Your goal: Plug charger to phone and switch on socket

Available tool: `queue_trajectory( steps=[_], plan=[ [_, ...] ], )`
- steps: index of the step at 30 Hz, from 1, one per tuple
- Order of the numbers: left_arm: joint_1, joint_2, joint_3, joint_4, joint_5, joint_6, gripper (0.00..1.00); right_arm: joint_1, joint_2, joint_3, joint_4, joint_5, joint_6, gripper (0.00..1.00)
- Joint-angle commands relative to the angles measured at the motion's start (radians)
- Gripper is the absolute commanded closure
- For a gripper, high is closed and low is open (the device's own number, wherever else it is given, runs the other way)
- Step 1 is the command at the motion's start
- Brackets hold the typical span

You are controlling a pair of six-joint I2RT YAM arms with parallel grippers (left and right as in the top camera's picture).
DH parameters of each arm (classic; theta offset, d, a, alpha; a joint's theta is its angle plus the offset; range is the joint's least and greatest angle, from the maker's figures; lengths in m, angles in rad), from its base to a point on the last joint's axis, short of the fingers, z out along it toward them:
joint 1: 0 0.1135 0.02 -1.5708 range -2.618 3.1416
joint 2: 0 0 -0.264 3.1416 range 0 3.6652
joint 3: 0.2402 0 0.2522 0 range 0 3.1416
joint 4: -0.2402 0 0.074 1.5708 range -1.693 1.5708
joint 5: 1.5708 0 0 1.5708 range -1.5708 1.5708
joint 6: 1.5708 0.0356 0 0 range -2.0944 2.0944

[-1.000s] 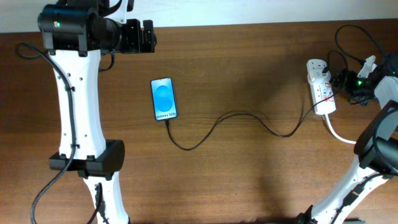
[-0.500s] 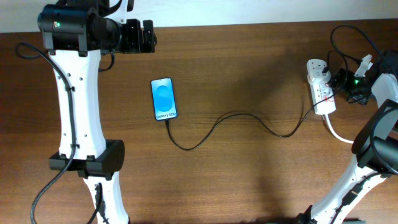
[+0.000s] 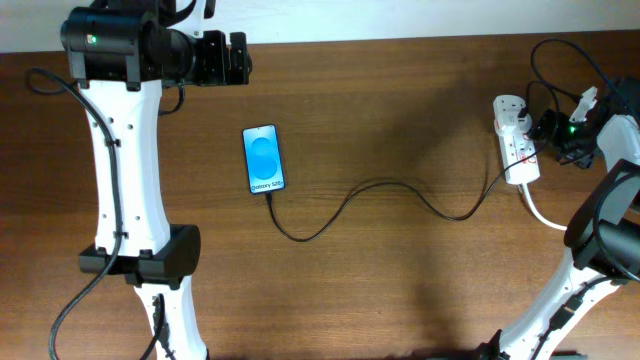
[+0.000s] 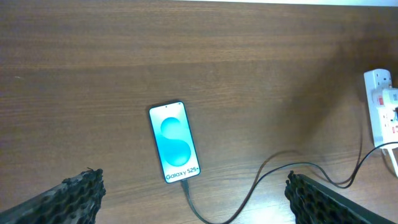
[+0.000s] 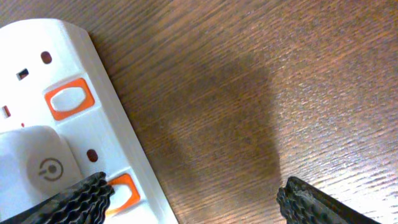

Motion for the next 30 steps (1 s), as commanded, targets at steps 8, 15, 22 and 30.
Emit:
queue_trajectory(
  steps=[8, 15, 22, 30],
  plan=[
    [-0.002, -0.026, 0.005, 0.0, 0.008, 0.005, 0.01, 0.035, 0.037, -0.024, -0.072, -0.016, -0.01, 0.09],
    [-0.002, -0.026, 0.005, 0.0, 0.008, 0.005, 0.01, -0.14, -0.033, 0.49, -0.443, -0.017, 0.02, 0.02],
    [-0.002, -0.026, 0.005, 0.0, 0.008, 0.005, 0.01, -0.142, -0.038, 1.154, -0.849, -0.277, 0.026, 0.01],
    [-0.002, -0.026, 0.005, 0.0, 0.008, 0.005, 0.01, 0.132, -0.232, 1.42, -1.018, -0.208, 0.007, 0.01]
  ],
)
